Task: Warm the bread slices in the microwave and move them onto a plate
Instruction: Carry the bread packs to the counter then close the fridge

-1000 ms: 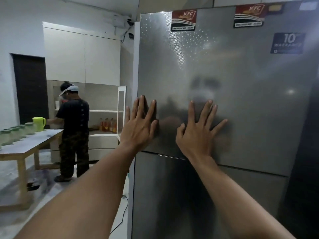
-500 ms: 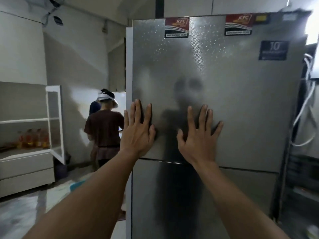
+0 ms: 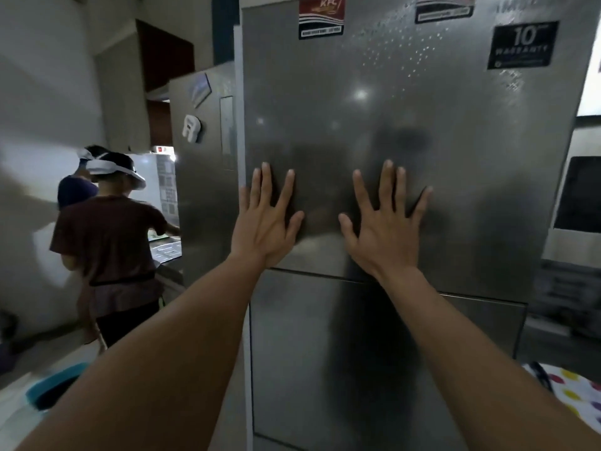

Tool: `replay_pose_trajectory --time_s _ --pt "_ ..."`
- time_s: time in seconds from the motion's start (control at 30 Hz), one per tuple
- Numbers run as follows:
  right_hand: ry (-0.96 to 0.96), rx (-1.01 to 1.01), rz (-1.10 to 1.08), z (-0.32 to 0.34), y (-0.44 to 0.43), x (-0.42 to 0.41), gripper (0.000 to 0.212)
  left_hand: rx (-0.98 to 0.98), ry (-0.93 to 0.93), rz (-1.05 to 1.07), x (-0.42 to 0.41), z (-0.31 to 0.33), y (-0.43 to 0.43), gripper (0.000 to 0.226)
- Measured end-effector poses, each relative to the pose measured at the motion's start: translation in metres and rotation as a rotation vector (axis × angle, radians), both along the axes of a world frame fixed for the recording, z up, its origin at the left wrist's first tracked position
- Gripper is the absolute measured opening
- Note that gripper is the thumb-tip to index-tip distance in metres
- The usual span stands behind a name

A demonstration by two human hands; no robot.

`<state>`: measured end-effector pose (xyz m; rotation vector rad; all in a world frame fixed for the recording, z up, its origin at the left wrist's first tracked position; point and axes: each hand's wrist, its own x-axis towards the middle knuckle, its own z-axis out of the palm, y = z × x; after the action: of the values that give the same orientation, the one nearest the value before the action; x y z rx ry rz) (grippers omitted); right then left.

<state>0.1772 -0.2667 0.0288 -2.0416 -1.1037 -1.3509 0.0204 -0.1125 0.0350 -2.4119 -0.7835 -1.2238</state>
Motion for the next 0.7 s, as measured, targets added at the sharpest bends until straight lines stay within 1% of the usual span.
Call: replay_pose_trajectory --time_s 0.07,0.3,0.4,0.6,0.7 --pt "0.006 0.014 -0.039 -0.002 0.01 0.006 0.079 -0.013 0.001 -0.045 0.014 -0.002 0.016 0.07" --pt "-0.012 -0.041 -0.199 -0.004 0.024 0.037 0.079 -0.074 0.013 -0.272 0.073 -0.011 0.052 0.07" --pt "-0.005 -0.035 -0.248 -0.004 0.027 0.038 0.079 -0.095 -0.038 -0.34 0.095 -0.016 0.059 0.072" --pt "0.018 -0.06 -0.347 -0.001 0.029 0.033 0.078 -0.065 -0.203 -0.426 0.12 -0.02 0.061 0.077" --pt "0.056 -0.049 -0.382 -0.001 0.027 0.029 0.08 -0.019 -0.21 -0.459 0.126 -0.018 0.06 0.077"
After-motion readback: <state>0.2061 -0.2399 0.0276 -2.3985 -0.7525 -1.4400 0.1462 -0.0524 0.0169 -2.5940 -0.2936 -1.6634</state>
